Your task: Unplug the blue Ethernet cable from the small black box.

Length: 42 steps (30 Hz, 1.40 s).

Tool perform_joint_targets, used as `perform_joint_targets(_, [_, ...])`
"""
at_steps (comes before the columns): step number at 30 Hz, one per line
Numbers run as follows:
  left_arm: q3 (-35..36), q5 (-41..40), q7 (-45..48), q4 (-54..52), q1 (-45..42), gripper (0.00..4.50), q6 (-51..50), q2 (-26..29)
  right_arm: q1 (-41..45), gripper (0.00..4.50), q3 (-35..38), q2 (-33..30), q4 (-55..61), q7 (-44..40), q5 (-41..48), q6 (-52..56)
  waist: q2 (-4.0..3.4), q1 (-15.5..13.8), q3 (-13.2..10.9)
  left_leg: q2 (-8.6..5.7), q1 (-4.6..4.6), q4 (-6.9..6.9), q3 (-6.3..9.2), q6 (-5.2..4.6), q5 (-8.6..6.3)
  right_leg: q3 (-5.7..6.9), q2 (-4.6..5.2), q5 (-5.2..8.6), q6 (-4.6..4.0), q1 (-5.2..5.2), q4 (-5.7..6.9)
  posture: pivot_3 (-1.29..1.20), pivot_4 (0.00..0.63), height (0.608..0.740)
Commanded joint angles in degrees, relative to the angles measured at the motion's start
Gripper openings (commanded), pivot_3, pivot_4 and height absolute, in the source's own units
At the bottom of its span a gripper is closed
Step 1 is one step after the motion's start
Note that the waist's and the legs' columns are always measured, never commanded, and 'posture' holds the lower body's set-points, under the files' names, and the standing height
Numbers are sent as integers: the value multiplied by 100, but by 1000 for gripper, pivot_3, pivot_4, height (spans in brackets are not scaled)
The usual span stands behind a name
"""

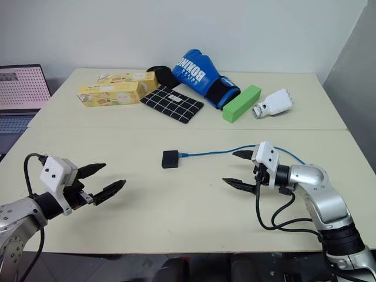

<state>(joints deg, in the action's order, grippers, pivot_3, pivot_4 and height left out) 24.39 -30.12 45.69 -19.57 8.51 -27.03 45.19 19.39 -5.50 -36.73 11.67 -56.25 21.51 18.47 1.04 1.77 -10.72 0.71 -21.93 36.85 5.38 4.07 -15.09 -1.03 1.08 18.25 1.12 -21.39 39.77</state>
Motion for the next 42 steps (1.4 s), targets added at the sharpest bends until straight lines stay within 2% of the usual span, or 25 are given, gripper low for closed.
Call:
perform_joint_targets(1, [120,-40,192,-33,0,4500,114,110,85,4492,164,-58,263,-24,108,42,0,-1,0,0,0,0,0,0,0,0,0,0,0,0,0,0,150,740])
perform_joint_targets(17, [138,-257,133,-353,44,4500,-157,14,120,4492,106,5,243,4,42,149,0,-1,0,1,0,0,1,0,0,0,0,0,0,0,-1,0,150,740])
perform_joint_targets(23, [-8,-160,508,-234,106,4500,110,77,545,4492,-317,449,-353,107,-335,-103,-1,9,0,0,2,0,-2,0,0,-1,-1,0,0,-1,0,0,150,740])
perform_joint_targets(30, [-85,-57,1055,20,100,4500,284,352,1450,4492,-1044,1496,-1761,418,-1110,-521,-5,16,-3,0,2,-2,-7,0,0,-3,-4,0,-1,-7,3,0,150,740])
perform_joint_targets(35, [-59,-213,1502,-54,210,4500,86,621,2720,4492,-1481,2242,-4126,370,-1809,-1407,-3,32,-4,-1,2,0,-12,1,0,-2,-4,-1,-2,-11,8,0,150,740])
perform_joint_targets(42, [303,-458,1496,-4,304,4500,-166,612,3873,4492,-1619,2951,-6483,398,-2360,-2297,-5,57,-5,2,-9,-6,-14,0,0,-5,-2,0,-4,-27,11,0,150,740])
